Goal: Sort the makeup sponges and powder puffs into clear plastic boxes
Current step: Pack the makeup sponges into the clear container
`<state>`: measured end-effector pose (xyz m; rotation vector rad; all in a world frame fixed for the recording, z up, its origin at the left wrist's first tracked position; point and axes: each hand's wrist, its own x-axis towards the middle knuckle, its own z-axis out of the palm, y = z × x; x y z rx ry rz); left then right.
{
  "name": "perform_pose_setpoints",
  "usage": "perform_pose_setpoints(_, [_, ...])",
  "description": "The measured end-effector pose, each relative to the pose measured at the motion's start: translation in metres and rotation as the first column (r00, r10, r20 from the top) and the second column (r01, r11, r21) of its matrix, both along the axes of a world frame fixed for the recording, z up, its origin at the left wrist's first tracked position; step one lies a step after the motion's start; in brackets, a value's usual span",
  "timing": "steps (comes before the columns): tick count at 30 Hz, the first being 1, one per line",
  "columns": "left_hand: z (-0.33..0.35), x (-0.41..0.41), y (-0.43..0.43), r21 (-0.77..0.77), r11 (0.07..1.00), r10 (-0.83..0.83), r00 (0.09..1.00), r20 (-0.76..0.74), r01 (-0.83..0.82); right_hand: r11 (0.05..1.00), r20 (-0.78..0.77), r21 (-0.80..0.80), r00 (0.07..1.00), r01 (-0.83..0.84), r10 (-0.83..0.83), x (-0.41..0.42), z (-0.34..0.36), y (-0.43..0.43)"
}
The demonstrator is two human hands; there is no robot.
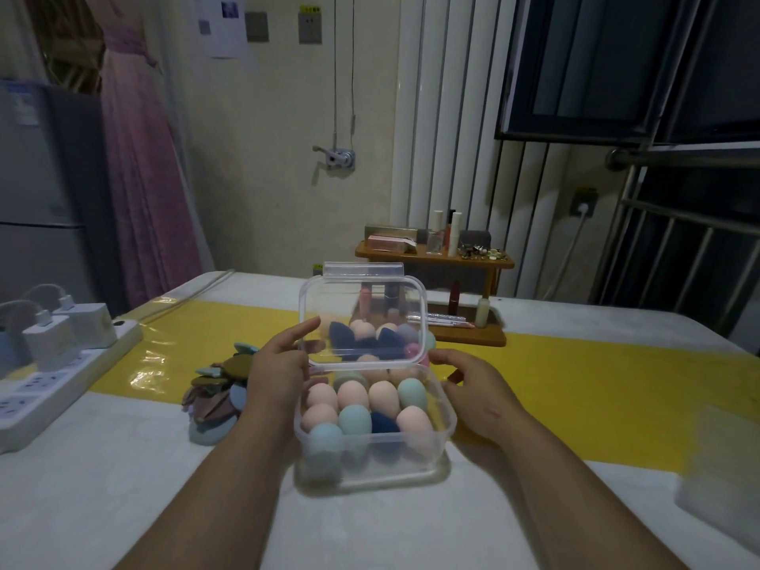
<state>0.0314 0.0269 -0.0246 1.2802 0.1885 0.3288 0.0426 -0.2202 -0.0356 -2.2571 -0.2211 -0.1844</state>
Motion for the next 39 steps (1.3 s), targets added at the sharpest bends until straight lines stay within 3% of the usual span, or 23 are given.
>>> perform_pose_setpoints(7, [-0.001, 0.0, 0.0, 0.021, 1.0, -0.001, 1.0, -0.002, 0.001, 0.993, -0.035, 0.04, 0.993, -0.115, 0.116, -0.001, -0.004, 0.006])
perform_pose_setpoints(12, [-0.001, 0.002, 0.0, 0.03, 0.999, -0.016, 1.0, -0.001, 0.016, 0.968, -0.017, -0.237, 0.997, -0.082, 0.08, 0.004, -0.01, 0.005])
perform_pose_setpoints(14, [-0.001, 0.002, 0.0, 0.025, 0.999, -0.024, 1.0, -0.001, 0.024, 0.966, 0.007, -0.26, 1.0, -0.015, 0.017, 0.002, -0.009, 0.005])
perform_pose_setpoints(24, [-0.006, 0.002, -0.011, 0.001, 0.998, -0.066, 0.998, 0.005, 0.066, 0.976, 0.076, -0.038, 0.974, 0.216, -0.212, -0.007, 0.011, -0.008])
perform_pose_setpoints(32, [-0.01, 0.001, -0.02, -0.078, 0.993, -0.09, 0.996, 0.011, 0.09, 0.953, 0.131, -0.017, 0.945, 0.304, -0.299, -0.009, 0.029, -0.025])
perform_pose_setpoints(36, [-0.008, -0.003, -0.025, -0.1, 0.99, -0.101, 0.995, 0.008, 0.101, 0.945, 0.169, 0.082, 0.93, 0.316, -0.326, -0.016, 0.041, -0.031])
perform_pose_setpoints(39, [-0.008, -0.004, -0.028, -0.115, 0.988, -0.106, 0.994, 0.021, 0.107, 0.955, 0.147, 0.194, 0.956, 0.225, -0.255, -0.025, 0.054, -0.022])
